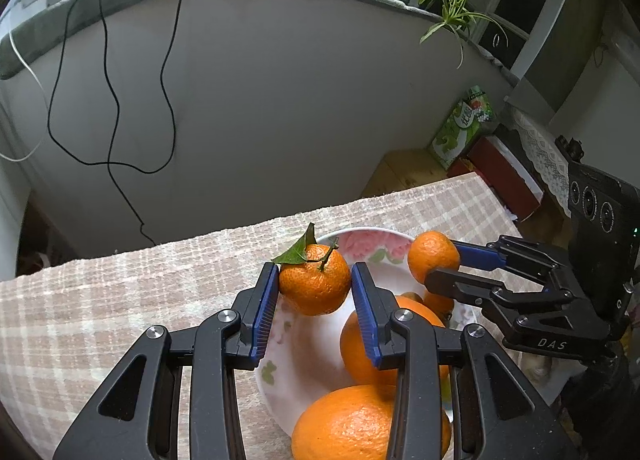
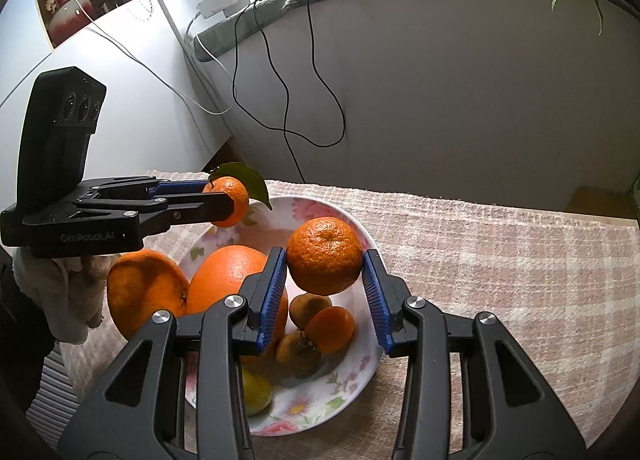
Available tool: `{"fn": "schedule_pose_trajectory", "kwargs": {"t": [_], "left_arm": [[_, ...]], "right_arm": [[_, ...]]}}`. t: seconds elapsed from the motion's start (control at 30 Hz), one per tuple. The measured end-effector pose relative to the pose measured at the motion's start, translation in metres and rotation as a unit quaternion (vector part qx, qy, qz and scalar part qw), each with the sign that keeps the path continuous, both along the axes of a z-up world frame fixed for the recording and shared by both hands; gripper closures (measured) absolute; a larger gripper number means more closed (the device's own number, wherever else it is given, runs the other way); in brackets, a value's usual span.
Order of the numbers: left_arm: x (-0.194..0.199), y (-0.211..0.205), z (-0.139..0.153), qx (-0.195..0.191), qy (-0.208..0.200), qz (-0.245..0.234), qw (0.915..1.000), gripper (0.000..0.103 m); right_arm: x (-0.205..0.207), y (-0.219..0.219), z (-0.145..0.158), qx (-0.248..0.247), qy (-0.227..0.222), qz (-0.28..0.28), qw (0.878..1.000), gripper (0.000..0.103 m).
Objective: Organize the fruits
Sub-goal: 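Carry both mandarins over the plate and open both tools, then withdraw both tools from the plate toward the dark plums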
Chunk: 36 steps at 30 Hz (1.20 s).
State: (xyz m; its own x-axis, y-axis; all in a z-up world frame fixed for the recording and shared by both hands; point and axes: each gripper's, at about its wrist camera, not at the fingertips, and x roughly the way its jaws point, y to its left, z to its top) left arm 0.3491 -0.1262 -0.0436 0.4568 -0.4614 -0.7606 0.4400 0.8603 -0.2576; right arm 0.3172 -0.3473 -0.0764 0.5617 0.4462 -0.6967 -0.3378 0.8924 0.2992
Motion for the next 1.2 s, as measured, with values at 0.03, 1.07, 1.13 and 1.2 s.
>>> {"fn": "schedule_pose_trajectory", "kwargs": {"t": [0.03, 1.07, 1.13, 1.2], "left_arm": [[0.0, -0.001, -0.001, -0.001, 0.001, -0.001, 1.0, 0.067], [-0.005, -0.003, 0.002, -0.005, 0.006, -0.003, 1.0, 0.054], [-0.007, -0.002, 0.004, -0.007, 0.005, -0.002, 1.0, 0.054], [-0.009, 0.0, 0.007, -0.007, 0.002, 0.0, 1.0, 0.054]], "right_arm": [[0.0, 0.001, 0.0, 0.0, 0.0, 0.001, 1.0, 0.062], [-0.01, 0.003, 0.008, -0.011, -0.025, 0.004, 1.0, 0.031], [-0.012, 0.005, 0.01, -0.013, -0.027, 0.004, 1.0, 0.031], [-0.015, 0.007, 0.012, -0.017, -0.03, 0.004, 0.999, 0.031]]}}
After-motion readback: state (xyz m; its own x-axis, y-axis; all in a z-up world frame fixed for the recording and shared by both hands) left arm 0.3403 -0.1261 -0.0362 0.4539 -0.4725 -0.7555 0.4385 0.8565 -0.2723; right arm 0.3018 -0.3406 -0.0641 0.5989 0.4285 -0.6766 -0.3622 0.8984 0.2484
